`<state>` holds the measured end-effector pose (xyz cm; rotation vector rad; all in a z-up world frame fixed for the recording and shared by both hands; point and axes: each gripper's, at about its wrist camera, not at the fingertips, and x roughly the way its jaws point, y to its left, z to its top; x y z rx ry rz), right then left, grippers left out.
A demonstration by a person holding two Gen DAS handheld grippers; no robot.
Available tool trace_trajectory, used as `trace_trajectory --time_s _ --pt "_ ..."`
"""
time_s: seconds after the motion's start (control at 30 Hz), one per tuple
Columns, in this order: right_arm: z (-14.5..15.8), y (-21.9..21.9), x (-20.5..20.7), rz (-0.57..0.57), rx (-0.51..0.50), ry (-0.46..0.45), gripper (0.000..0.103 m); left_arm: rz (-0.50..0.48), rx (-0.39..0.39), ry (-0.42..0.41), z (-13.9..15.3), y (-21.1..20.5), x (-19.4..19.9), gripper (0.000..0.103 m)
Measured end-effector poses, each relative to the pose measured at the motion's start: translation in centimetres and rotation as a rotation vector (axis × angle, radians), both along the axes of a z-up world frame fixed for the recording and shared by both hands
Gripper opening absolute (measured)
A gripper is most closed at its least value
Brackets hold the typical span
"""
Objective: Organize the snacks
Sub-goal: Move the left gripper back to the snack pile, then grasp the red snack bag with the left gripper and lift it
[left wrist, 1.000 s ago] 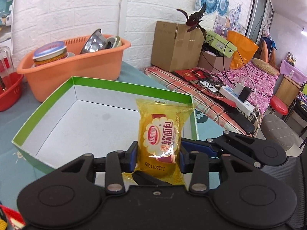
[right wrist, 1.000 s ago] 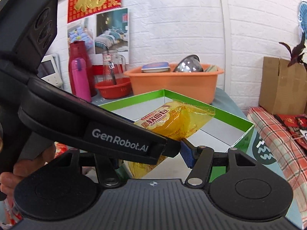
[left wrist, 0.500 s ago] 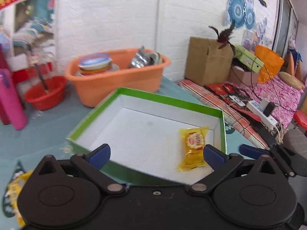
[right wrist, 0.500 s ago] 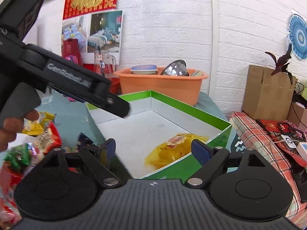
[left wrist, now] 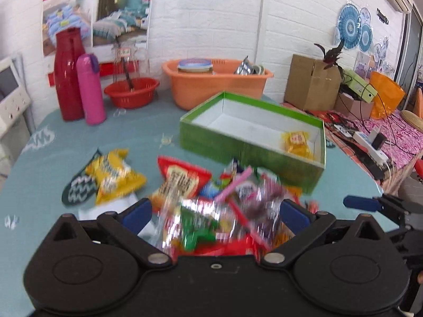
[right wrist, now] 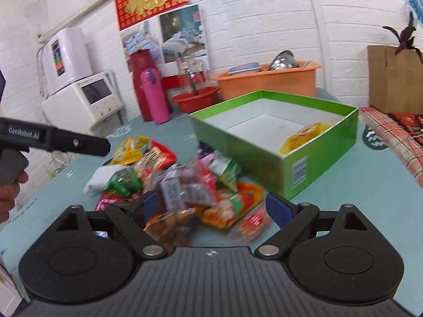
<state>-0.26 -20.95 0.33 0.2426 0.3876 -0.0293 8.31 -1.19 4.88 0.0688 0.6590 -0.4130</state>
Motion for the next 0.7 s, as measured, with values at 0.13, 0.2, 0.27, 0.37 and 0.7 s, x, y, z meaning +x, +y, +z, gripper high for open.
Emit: trace_trajectory --time_s 0.13,0.2,0.27,0.37,0.7 --pt "-0.5 2.2 -0.5 0.08 0.016 0.01 0.103 0.014 -0.023 0.07 -1.7 2.5 -0.9 0.103" --pt "-0.4 3.3 -0.3 0.136 0.038 0.009 0.103 0.033 -0.022 0.092 -2.4 3.4 -1.1 0.103" --pt "-0.2 4.6 0.3 0.193 0.053 0.011 0.103 0.054 -0.031 0.107 -2.7 4.2 -1.1 0.103" --pt "-0.6 6.5 1.7 0.256 0.079 0.042 0.103 0.058 -0.06 0.125 -3.4 5.3 -1.4 0.103" --pt "-0.4 8.1 3.0 0.282 0.134 0.067 0.085 0.037 -0.104 0.189 -5.9 6.3 -1.2 0.103"
